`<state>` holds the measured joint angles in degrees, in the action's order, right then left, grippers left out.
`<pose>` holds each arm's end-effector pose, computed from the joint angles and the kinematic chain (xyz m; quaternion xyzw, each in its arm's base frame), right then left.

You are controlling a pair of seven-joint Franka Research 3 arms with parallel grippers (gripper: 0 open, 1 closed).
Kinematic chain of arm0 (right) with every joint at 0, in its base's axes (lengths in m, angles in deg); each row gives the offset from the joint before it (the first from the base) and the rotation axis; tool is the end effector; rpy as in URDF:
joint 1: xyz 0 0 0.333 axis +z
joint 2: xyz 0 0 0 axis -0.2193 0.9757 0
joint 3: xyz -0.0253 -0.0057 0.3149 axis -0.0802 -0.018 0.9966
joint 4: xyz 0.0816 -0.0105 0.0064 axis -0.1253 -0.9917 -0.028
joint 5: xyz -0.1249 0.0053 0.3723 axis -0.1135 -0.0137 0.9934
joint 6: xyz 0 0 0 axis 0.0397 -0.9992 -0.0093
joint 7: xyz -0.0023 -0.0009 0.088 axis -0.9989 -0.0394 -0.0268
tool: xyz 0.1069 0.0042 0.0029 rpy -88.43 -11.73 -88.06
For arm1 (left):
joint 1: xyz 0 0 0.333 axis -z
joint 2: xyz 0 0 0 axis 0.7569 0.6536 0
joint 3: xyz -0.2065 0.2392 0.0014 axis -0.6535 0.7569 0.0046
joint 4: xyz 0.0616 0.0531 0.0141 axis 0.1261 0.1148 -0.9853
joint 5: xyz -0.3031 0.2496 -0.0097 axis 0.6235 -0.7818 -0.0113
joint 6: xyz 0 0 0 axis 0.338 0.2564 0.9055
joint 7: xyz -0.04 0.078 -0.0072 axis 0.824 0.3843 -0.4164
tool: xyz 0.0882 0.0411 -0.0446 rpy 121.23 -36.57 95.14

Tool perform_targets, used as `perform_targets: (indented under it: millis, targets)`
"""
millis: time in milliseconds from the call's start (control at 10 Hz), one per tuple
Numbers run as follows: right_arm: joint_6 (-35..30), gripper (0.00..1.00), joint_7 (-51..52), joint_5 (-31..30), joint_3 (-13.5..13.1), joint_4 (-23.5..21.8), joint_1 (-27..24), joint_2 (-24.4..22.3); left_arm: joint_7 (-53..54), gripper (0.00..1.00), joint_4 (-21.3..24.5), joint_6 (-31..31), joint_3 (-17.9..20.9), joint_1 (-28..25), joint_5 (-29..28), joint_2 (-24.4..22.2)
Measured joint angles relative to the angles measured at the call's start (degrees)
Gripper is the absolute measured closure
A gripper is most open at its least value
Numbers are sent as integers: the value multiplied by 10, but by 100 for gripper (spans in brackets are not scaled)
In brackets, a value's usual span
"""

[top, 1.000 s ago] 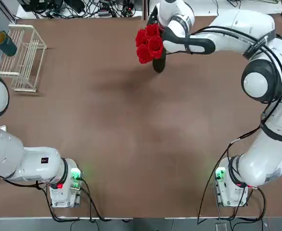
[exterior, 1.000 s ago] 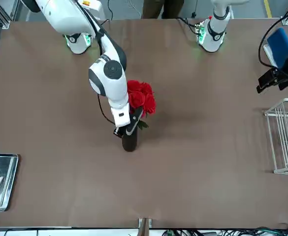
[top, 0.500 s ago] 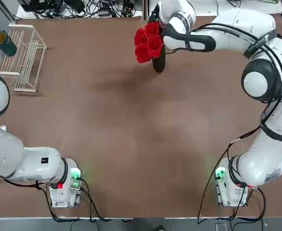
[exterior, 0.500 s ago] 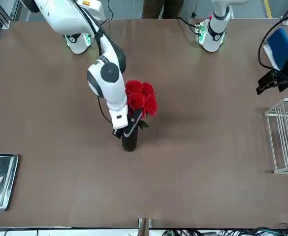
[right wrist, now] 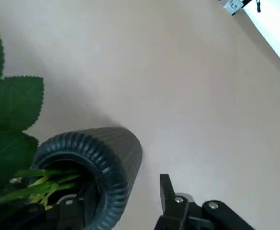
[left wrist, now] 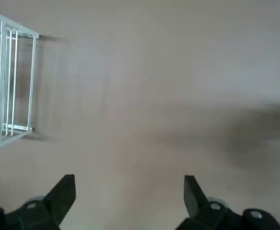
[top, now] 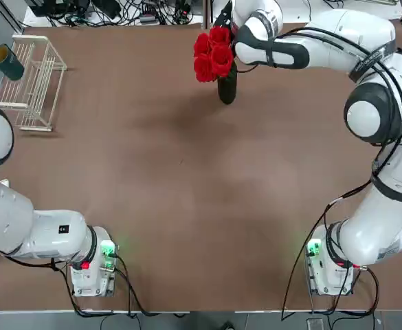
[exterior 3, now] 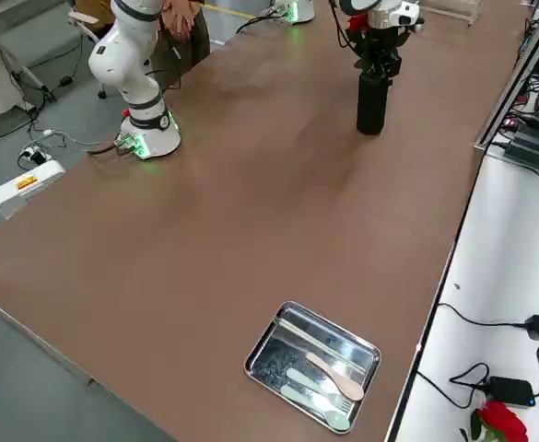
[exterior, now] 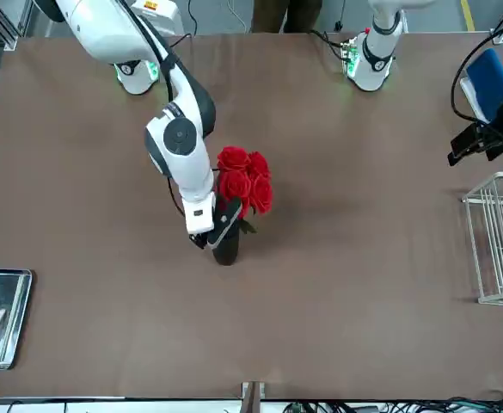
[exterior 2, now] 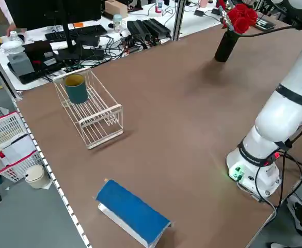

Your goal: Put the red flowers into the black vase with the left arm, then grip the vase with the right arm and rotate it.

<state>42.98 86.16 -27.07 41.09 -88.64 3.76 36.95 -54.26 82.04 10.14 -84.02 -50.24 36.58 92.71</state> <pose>0.6007 0.3933 0.3717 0.8962 0.4309 0.1053 0.0091 0.5660 -0.0296 0.6385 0.9988 0.0464 0.0008 0.0166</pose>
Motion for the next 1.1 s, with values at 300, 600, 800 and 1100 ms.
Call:
perform_targets:
  millis: [300,600,800,1100]
  targets:
    - [-1,35,1,25,-1,9,-17,0,0,0,0,0,0,0,0,0]
    - [-7,29,1,40,-1,16,-22,0,0,0,0,2,0,0,0,3]
    - [-27,26,3,50,-1,25,-29,0,0,0,0,2,0,0,0,4]
    - [-44,25,23,60,-1,41,-40,0,0,0,0,2,0,0,0,4]
